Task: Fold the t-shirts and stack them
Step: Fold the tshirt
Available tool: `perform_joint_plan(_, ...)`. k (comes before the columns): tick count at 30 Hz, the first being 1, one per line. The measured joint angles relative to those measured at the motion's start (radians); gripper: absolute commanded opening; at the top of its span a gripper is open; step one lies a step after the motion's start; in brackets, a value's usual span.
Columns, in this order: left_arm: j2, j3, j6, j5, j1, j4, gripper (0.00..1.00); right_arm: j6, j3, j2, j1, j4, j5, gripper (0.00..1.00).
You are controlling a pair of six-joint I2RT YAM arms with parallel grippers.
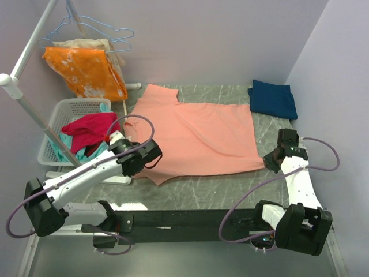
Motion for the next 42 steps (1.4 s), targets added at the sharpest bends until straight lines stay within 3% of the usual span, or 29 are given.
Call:
perform_joint_plan(9,0.016,0.182,0.018,-0.102,-0.001,-0.001,0.01,-0.028,0.016,-0.022,0.000,0.044,-0.068,0.00)
perform_joint_plan(16,-0.028,0.238,0.081,-0.125,-0.001,0.000,0.01,-0.029,-0.040,-0.064,0.000,0.036,-0.130,0.00)
perform_joint_plan(20,-0.080,0.216,0.098,-0.110,-0.001,0.005,0.01,-0.033,-0.043,-0.098,0.000,0.017,-0.148,0.00)
perform_joint_plan(28,-0.259,0.002,0.079,-0.030,-0.001,-0.016,0.01,-0.048,-0.078,-0.158,0.000,-0.029,-0.180,0.00)
perform_joint_plan(42,-0.261,0.014,0.075,-0.040,0.004,-0.015,0.01,-0.037,-0.251,-0.259,0.009,-0.103,-0.252,0.00)
